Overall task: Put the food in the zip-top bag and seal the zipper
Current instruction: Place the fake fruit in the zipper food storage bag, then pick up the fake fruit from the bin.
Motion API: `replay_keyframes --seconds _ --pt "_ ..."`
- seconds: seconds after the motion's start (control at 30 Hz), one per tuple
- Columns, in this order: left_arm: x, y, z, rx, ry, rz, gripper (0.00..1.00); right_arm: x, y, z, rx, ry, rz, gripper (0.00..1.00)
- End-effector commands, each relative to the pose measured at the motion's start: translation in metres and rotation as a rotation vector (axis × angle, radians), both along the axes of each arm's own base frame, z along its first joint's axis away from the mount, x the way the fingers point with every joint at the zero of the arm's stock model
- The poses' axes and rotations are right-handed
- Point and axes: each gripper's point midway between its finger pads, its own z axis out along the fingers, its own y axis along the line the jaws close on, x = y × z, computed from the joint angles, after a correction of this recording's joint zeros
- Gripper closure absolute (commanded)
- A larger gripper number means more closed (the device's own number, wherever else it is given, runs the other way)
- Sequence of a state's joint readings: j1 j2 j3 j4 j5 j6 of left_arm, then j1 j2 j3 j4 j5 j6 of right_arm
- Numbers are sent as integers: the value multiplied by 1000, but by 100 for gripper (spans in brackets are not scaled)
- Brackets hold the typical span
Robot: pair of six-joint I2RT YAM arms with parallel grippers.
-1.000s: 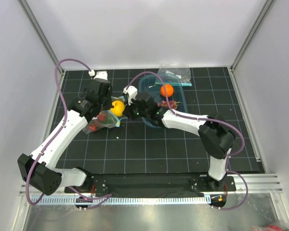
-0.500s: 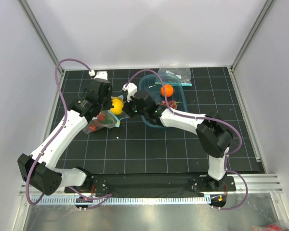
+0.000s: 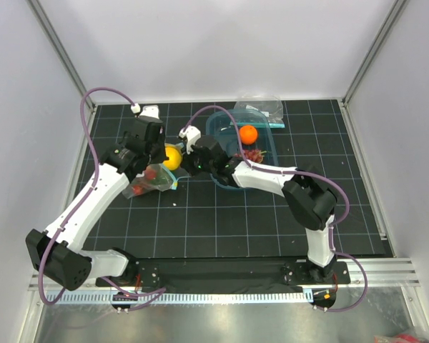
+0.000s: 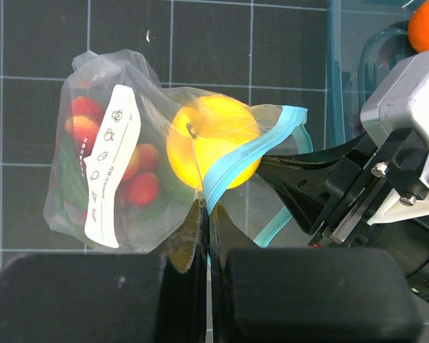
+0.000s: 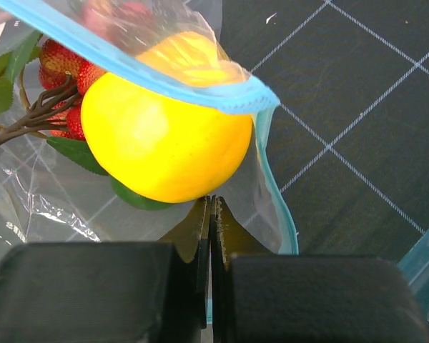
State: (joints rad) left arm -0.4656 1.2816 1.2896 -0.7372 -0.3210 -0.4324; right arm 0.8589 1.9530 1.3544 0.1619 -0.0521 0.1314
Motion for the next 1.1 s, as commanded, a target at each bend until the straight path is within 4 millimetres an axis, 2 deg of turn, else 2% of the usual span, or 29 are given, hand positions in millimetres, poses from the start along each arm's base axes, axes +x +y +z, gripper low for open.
replay_keyframes --seconds 0.0,0.1,0.17,0.33,0.53,0.63,0.7,0.8,0.83,0.9,1.07 --pt "2 -2 18 -35 -57 -16 100 11 14 37 90 -62 2 99" --pt "2 -4 17 -42 -53 -28 100 9 21 45 134 -63 26 99" --pt "2 -7 17 -49 -49 -39 100 0 33 53 174 -55 68 99" --pt "1 -10 18 -65 -48 -56 100 -11 48 49 154 -80 78 99" --pt "3 -7 18 -72 -55 -49 100 -11 39 53 151 -96 45 99" --pt "4 -4 15 -65 -35 -39 100 -12 26 65 164 -126 10 98" --pt "4 -2 13 -62 -22 -29 100 -15 14 76 178 -149 -10 93" --pt "6 0 11 -59 -5 -24 100 -13 -9 89 177 -191 -91 91" --pt "6 0 10 -58 -4 -23 100 -10 -19 85 156 -200 -140 91" --pt "6 2 10 -57 -6 -19 100 -4 -36 94 148 -218 -195 92" --pt "6 3 13 -59 -19 -14 100 24 -91 94 94 -221 -396 95"
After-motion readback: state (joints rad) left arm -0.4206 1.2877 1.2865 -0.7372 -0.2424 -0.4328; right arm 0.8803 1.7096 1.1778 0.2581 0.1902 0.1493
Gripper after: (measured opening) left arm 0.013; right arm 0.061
